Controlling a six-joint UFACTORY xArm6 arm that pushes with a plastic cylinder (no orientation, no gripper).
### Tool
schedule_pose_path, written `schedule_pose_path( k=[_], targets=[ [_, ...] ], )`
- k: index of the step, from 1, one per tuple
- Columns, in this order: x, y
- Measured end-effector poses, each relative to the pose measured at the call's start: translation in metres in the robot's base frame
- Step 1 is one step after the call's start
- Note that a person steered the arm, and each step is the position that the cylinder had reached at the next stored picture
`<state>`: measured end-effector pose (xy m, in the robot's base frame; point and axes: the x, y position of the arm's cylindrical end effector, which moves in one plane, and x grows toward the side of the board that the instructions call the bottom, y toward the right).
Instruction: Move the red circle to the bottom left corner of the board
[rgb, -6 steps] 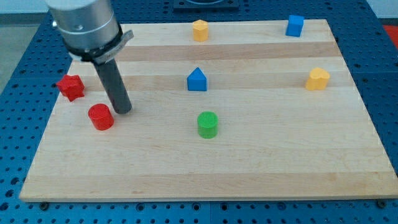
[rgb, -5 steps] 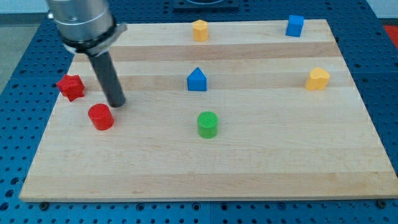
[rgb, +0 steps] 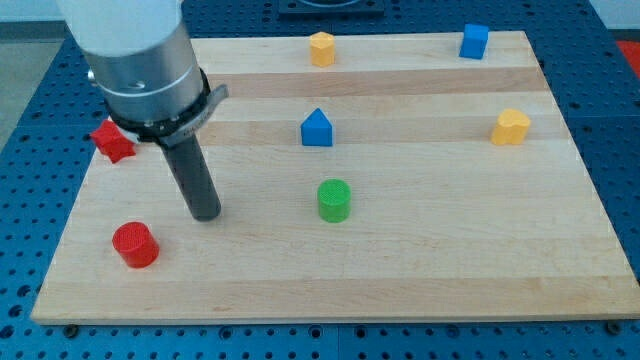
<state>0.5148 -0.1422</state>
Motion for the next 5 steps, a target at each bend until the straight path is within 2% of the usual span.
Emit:
schedule_pose_path(
  k=[1,3,5],
  targets=[
    [0.020,-0.022],
    [0.026,-0.072],
    [0.032,-0.095]
  ],
)
